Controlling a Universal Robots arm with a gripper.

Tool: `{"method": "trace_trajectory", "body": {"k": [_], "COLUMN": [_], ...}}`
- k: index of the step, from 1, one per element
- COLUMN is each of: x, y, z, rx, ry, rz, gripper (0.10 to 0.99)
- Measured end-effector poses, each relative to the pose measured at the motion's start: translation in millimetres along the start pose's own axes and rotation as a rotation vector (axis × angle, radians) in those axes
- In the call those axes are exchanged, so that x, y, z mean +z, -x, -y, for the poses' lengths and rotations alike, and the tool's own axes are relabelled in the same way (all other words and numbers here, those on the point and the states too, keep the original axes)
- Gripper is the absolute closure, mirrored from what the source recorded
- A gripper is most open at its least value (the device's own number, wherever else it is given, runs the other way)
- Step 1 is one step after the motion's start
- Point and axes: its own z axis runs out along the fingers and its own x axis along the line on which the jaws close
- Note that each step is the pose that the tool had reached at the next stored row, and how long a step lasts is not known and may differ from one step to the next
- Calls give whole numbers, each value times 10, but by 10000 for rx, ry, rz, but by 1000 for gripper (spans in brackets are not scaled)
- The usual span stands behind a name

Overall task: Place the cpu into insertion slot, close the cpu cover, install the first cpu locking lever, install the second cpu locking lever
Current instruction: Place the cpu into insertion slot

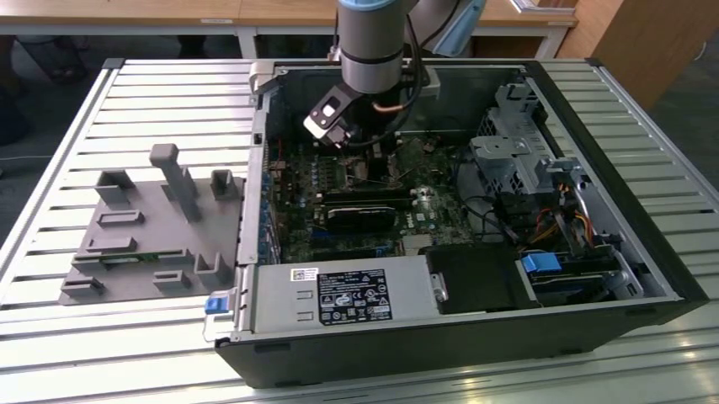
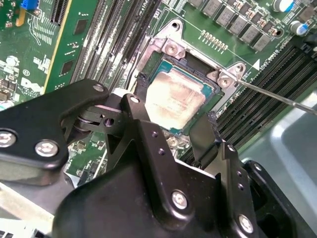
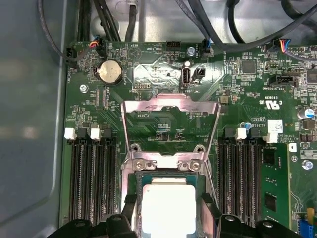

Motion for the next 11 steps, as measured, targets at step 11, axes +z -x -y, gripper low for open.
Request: {"method": "trace_trajectory", "body": {"k": [11], "x": [44], "y": [-27], "z": [4], "rx": [0], "ry": [-1], "rz": [1], "gripper": [475]}}
